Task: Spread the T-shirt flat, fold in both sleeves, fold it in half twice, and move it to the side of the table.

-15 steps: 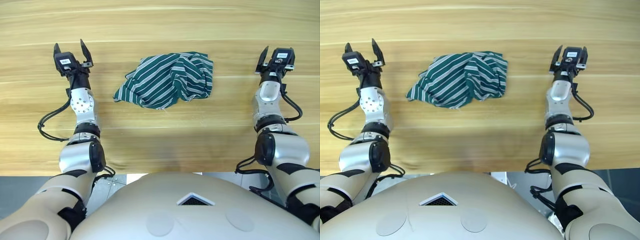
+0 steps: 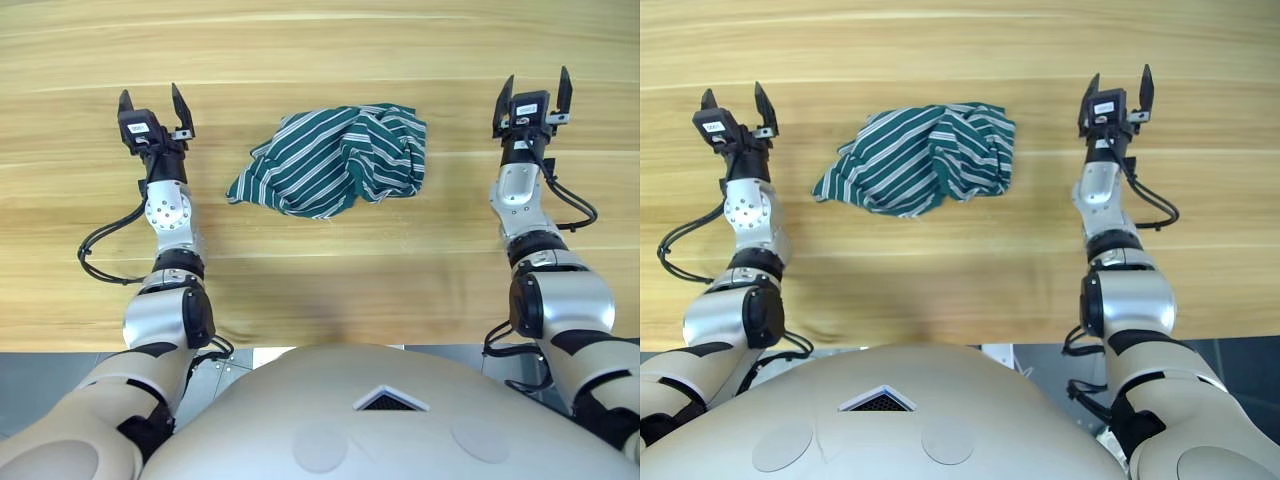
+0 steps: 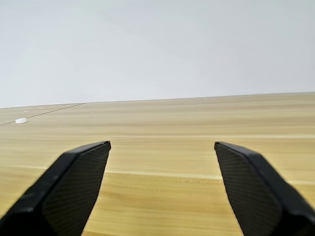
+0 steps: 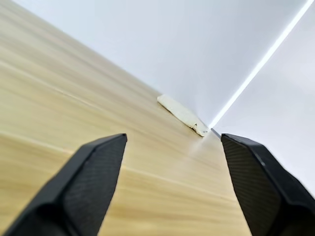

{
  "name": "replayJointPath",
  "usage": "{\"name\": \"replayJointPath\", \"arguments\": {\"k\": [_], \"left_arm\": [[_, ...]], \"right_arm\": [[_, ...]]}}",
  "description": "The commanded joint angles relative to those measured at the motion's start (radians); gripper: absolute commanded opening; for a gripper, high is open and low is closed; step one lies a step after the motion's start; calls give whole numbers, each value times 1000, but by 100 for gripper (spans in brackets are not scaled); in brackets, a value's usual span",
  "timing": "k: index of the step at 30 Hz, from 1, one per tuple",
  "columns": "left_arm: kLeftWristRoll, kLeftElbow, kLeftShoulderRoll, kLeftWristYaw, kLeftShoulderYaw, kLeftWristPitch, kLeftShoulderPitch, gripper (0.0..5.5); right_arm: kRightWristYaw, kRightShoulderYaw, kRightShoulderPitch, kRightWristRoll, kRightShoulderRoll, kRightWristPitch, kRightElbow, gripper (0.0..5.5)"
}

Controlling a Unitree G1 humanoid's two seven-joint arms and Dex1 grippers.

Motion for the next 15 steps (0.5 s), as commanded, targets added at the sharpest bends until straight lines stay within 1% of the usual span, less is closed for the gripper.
{"name": "replayJointPath", "arguments": {"k": [1, 7, 15], "left_arm": [[-16, -21, -10, -44, -7, -4, 6, 394], [-29, -32, -26, -99, -13, -24, 10, 394], [-17, -31, -23, -87, -16, -40, 10, 394]], "right_arm": [[-31, 13, 5, -16, -7, -4, -2, 357], [-17, 13, 7, -4, -6, -3, 3, 357], [-14, 9, 3, 1, -6, 0, 8, 357]]}}
